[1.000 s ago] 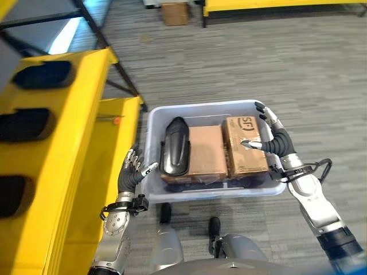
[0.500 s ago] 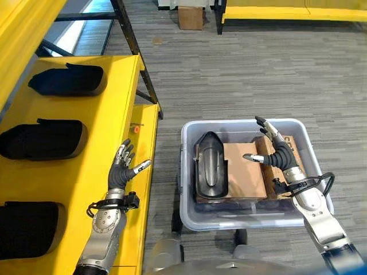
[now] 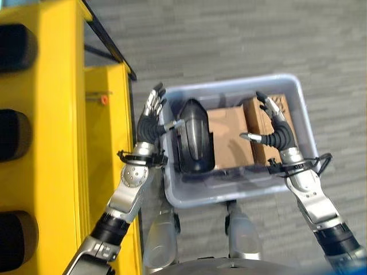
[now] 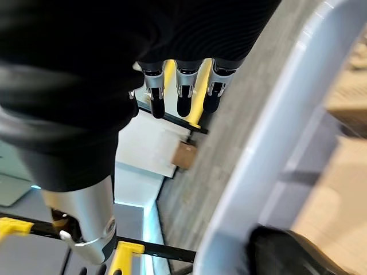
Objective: Move parts from the plastic box to the shelf.
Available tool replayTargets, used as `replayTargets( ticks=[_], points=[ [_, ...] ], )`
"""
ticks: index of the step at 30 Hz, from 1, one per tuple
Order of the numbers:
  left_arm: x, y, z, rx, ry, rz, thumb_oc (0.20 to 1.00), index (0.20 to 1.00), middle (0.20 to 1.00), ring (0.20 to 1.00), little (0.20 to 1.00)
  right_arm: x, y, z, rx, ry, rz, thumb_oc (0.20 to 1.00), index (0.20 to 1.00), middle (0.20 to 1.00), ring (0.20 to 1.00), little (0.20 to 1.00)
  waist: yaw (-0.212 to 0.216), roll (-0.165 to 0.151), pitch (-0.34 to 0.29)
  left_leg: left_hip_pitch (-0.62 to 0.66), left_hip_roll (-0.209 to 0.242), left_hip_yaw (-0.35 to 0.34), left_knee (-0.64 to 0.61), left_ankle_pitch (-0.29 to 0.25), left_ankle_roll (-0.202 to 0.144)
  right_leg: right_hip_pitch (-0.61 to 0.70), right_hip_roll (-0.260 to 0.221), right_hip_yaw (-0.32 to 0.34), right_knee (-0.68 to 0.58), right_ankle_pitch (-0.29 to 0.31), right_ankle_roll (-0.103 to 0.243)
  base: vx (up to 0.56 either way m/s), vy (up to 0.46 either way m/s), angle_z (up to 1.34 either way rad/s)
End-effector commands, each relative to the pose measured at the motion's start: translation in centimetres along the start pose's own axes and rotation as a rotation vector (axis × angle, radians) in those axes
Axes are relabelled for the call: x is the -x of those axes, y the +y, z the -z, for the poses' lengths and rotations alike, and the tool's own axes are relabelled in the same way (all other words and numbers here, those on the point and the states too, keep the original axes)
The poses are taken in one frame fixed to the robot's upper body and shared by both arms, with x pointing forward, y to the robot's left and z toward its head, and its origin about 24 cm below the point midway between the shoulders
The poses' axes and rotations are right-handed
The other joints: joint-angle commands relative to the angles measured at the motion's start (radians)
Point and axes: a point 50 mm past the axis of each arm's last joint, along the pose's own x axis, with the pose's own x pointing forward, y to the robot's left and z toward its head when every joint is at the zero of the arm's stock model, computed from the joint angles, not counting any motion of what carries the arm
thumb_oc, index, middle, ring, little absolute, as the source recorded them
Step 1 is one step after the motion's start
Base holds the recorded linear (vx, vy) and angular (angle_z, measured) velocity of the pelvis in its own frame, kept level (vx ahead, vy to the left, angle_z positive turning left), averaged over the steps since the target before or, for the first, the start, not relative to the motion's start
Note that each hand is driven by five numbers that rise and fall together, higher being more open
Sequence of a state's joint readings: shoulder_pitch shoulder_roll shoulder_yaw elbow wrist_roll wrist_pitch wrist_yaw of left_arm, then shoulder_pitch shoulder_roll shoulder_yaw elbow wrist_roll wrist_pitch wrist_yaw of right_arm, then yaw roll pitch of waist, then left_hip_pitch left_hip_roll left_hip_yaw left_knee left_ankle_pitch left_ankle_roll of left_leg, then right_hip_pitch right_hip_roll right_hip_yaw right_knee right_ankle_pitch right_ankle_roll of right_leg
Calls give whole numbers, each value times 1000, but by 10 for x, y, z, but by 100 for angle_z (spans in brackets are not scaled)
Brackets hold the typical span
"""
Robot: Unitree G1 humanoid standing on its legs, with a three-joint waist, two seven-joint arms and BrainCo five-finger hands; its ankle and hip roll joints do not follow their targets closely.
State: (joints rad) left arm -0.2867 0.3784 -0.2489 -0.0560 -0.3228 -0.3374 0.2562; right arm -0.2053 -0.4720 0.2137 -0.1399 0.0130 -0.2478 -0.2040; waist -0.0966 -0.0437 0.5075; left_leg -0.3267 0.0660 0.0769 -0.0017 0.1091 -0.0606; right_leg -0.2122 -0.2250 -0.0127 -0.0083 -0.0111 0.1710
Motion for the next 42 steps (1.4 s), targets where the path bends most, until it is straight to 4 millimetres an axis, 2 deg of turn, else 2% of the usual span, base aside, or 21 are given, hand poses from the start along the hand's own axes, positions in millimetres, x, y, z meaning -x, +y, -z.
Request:
replayTargets(
  ticks=[1,7,14,18,32,42],
  points=[
    [7,9,-10,-21,-92,-78,1000,1000,1000,1000,1000,-2,-8,-21,36,-134,59,1000,1000,1000,1000,1000,21,-11,-108,63,131,42,86,-43,-78,-73,-80,42,64,141,49,-85,-7,-3],
    [-7,0,-26,-15,-188,-109,1000,1000,1000,1000,1000,-12,-9,-33,41,-212,111,1000,1000,1000,1000,1000,7,-7,-54,10,125,53,99,-37,-78,-137,-76,60,74,158,48,-65,-17,-8],
    [-6,4,-29,-46,-206,-146,1000,1000,1000,1000,1000,-8,-11,-35,41,-221,140,1000,1000,1000,1000,1000,4,-19,-30,-8,129,53,92,-29,-79,-159,-65,63,72,163,43,-26,-26,-2],
    [-7,3,-27,-68,-198,-148,1000,1000,1000,1000,1000,-8,-11,-36,42,-227,144,1000,1000,1000,1000,1000,0,-25,-22,-12,131,53,85,-25,-77,-172,-59,70,73,165,40,-13,-16,0],
    [-4,-21,-4,-52,-79,-24,1000,1000,1000,1000,1000,-7,-8,-36,40,-225,131,1000,1000,1000,1000,1000,-17,-27,-18,-3,134,61,66,-21,-78,-191,-45,88,78,160,31,-1,-2,0],
    [0,-20,-2,-46,-65,-23,1000,1000,1000,1000,1000,-4,-9,-34,40,-214,130,1000,1000,1000,1000,1000,-19,-19,-24,3,133,62,52,-18,-77,-195,-42,91,74,160,28,-4,-6,-4]
  ],
)
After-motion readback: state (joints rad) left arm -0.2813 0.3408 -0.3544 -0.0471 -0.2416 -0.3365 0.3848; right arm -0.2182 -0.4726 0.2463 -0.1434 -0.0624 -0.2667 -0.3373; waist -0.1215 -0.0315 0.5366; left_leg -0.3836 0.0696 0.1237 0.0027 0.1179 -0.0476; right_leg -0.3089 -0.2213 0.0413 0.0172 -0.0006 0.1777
